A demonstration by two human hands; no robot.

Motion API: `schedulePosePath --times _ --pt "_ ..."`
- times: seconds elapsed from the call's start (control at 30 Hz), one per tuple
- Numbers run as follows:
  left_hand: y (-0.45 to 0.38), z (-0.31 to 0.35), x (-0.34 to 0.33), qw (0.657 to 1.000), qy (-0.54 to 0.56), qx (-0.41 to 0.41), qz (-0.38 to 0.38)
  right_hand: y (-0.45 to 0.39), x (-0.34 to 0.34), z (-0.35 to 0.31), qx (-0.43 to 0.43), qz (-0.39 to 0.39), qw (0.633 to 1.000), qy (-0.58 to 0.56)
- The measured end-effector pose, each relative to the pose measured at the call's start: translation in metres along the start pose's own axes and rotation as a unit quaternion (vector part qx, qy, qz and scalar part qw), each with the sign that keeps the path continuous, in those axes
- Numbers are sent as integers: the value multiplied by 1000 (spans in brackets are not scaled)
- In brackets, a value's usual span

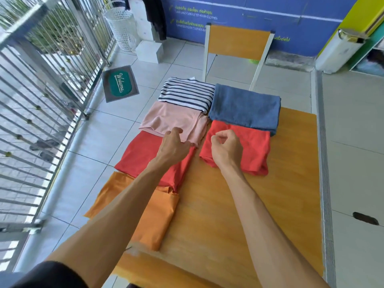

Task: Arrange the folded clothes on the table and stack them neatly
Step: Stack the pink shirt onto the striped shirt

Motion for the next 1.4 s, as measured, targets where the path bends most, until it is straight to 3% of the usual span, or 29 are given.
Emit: schedulePosePath --times 0.2,0.4,0.63,0.83,1.03,1.23,1.4 --pt "-22 -32 25 1000 15 -1 18 -25 -40 -12 -8 -44 999 15" --pt "-71 -73 59 999 7 9 52 -75 -85 -4 -70 -63 994 63" --pt "-141 -104 80 993 30 58 98 -104 -125 6 -143 -41 980 136" --pt "-184 -118 68 991 -4 122 53 -110 -123 23 -176 -4 982 69" --pt "-196 -125 55 980 -65 174 69 -113 -131 17 -203 3 969 140" --pt "-204 -141 57 980 -27 180 82 -121 -149 5 -268 51 959 77" --pt "-205 -152 56 977 -19 205 47 -127 -158 13 -270 24 958 93"
Point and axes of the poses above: each hand's wrist, its own y-axis away from the middle knuckle, its own x-axis out of the back of the hand, z = x × y, the point moved 3 cm from there along -y, towards the middle knuckle, and after that the axes turned 9 degrees about -z, right-handed, at the moved point
